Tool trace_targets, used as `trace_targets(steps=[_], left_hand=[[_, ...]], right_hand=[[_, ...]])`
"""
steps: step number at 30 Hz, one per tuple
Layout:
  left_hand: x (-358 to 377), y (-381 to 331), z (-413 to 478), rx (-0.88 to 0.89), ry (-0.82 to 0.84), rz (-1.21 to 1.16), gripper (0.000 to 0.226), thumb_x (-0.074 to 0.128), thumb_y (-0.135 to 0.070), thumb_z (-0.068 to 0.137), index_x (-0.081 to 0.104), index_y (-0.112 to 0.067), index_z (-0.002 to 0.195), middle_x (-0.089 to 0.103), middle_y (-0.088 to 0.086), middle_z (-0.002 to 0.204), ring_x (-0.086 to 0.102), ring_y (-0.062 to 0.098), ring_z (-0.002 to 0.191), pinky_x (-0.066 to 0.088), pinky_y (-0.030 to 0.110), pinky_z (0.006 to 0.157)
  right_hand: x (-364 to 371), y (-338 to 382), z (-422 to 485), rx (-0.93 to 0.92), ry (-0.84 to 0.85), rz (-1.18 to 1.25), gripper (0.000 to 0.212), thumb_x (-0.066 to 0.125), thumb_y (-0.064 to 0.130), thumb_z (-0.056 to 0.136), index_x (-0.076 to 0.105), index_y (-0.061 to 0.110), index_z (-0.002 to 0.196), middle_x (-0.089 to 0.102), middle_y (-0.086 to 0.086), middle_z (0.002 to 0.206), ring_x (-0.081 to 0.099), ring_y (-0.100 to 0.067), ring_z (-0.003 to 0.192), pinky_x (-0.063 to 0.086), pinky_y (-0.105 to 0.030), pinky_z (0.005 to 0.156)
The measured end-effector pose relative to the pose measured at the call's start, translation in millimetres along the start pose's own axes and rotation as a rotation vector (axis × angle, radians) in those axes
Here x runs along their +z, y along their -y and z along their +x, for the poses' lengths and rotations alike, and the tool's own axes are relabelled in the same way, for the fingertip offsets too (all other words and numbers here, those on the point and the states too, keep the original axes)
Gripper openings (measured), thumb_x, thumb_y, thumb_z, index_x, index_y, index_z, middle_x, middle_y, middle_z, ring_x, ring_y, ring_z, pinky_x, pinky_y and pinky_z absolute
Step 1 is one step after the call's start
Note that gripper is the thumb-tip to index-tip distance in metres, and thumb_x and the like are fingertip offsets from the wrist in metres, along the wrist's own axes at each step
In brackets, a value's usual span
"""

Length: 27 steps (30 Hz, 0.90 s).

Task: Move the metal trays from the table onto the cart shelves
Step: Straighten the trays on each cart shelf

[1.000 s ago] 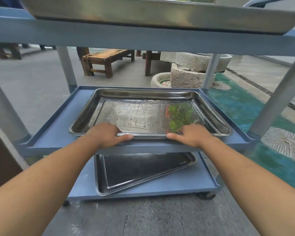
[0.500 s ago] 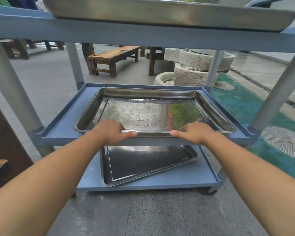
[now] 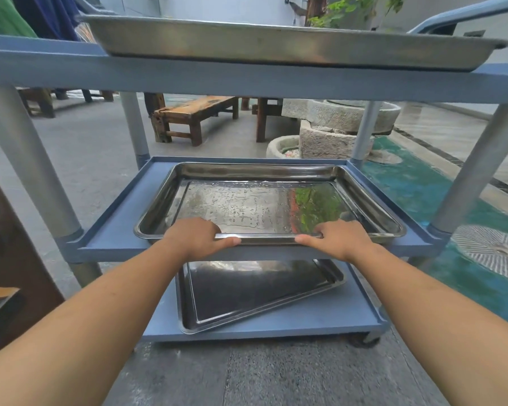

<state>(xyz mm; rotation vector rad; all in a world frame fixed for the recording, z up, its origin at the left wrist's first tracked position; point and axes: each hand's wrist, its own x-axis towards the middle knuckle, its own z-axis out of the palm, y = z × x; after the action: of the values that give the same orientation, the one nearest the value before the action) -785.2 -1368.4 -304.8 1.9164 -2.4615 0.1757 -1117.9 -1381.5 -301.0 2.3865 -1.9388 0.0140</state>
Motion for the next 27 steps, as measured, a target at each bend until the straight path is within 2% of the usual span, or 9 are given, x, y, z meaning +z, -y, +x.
trace_targets(steps=[5, 10, 12, 15, 17, 19, 21, 24, 27], left_hand=[[1.5, 1.2, -0.7, -0.009, -0.021, 0.003, 0.103, 0.006, -0.099, 0.065, 0.070, -0.024, 0.095, 0.068, -0.003, 0.079, 0.063, 0.017, 0.073, 0.054, 0.038, 0.070], [-6.6, 0.8, -7.7, -0.003, -0.004, 0.053, 0.085, 0.023, -0.090, 0.074, 0.057, -0.024, 0.115, 0.067, -0.002, 0.093, 0.064, 0.022, 0.086, 0.053, 0.038, 0.072], [-6.9, -6.0, -17.3, 0.012, -0.074, 0.064, 0.069, 0.034, -0.078, 0.082, 0.055, -0.023, 0.118, 0.066, 0.000, 0.101, 0.063, 0.023, 0.092, 0.053, 0.037, 0.075], [-0.4, -24.6, -38.2, 0.000, -0.255, -0.161, 0.046, 0.052, -0.050, 0.091, 0.058, -0.018, 0.123, 0.063, 0.002, 0.115, 0.056, 0.026, 0.109, 0.048, 0.040, 0.089], [5.4, -36.9, -57.1, 0.016, -0.406, -0.290, 0.034, 0.061, -0.035, 0.089, 0.064, -0.016, 0.117, 0.062, 0.003, 0.115, 0.053, 0.027, 0.112, 0.044, 0.044, 0.094], [13.5, -47.9, -77.1, 0.064, -0.503, -0.326, 0.029, 0.066, -0.026, 0.086, 0.067, -0.013, 0.111, 0.061, 0.005, 0.113, 0.054, 0.029, 0.109, 0.045, 0.047, 0.091], [25.6, -56.0, -94.8, 0.102, -0.468, -0.363, 0.027, 0.065, -0.023, 0.087, 0.067, -0.011, 0.111, 0.062, 0.007, 0.110, 0.054, 0.031, 0.105, 0.047, 0.046, 0.087], [44.6, -62.8, -112.8, 0.084, -0.303, -0.403, 0.029, 0.058, -0.030, 0.092, 0.064, -0.015, 0.115, 0.065, 0.004, 0.109, 0.056, 0.026, 0.105, 0.049, 0.041, 0.088], [66.6, -62.4, -116.3, 0.076, -0.186, -0.362, 0.034, 0.053, -0.041, 0.092, 0.060, -0.018, 0.116, 0.064, 0.002, 0.108, 0.057, 0.025, 0.106, 0.050, 0.039, 0.086]], right_hand=[[-0.9, 1.4, -1.0, 0.028, -0.015, 0.031, 0.108, 0.007, 0.103, 0.058, 0.060, 0.027, 0.113, 0.071, -0.002, 0.104, 0.064, -0.026, 0.104, 0.040, -0.046, 0.088], [-5.4, 8.2, -10.9, 0.059, -0.016, 0.084, 0.098, 0.020, 0.093, 0.071, 0.052, 0.025, 0.134, 0.064, -0.005, 0.125, 0.053, -0.030, 0.122, 0.031, -0.056, 0.106], [-5.2, 12.5, -19.5, 0.005, -0.075, 0.106, 0.085, 0.033, 0.082, 0.081, 0.049, 0.022, 0.139, 0.057, -0.006, 0.135, 0.048, -0.029, 0.127, 0.032, -0.053, 0.109], [-4.9, 19.1, -39.3, -0.105, -0.165, 0.199, 0.070, 0.051, 0.062, 0.089, 0.046, 0.016, 0.142, 0.044, -0.006, 0.149, 0.036, -0.025, 0.138, 0.029, -0.040, 0.114], [-2.1, 25.3, -57.8, -0.176, -0.182, 0.248, 0.066, 0.055, 0.052, 0.092, 0.041, 0.017, 0.147, 0.032, -0.002, 0.157, 0.025, -0.019, 0.145, 0.023, -0.033, 0.116], [3.3, 34.1, -76.1, -0.262, -0.183, 0.212, 0.065, 0.055, 0.048, 0.093, 0.039, 0.019, 0.148, 0.028, 0.001, 0.159, 0.022, -0.015, 0.146, 0.021, -0.030, 0.116], [9.3, 43.9, -92.6, -0.325, -0.176, 0.185, 0.060, 0.055, 0.046, 0.093, 0.042, 0.020, 0.146, 0.033, 0.002, 0.156, 0.026, -0.015, 0.144, 0.026, -0.030, 0.114], [24.8, 55.4, -107.3, -0.377, -0.159, 0.150, 0.053, 0.055, 0.044, 0.093, 0.049, 0.020, 0.140, 0.045, 0.001, 0.148, 0.036, -0.017, 0.138, 0.034, -0.034, 0.111], [48.1, 59.5, -107.0, -0.334, -0.074, 0.172, 0.055, 0.052, 0.051, 0.092, 0.050, 0.022, 0.138, 0.052, 0.003, 0.141, 0.042, -0.018, 0.133, 0.042, -0.038, 0.106]])
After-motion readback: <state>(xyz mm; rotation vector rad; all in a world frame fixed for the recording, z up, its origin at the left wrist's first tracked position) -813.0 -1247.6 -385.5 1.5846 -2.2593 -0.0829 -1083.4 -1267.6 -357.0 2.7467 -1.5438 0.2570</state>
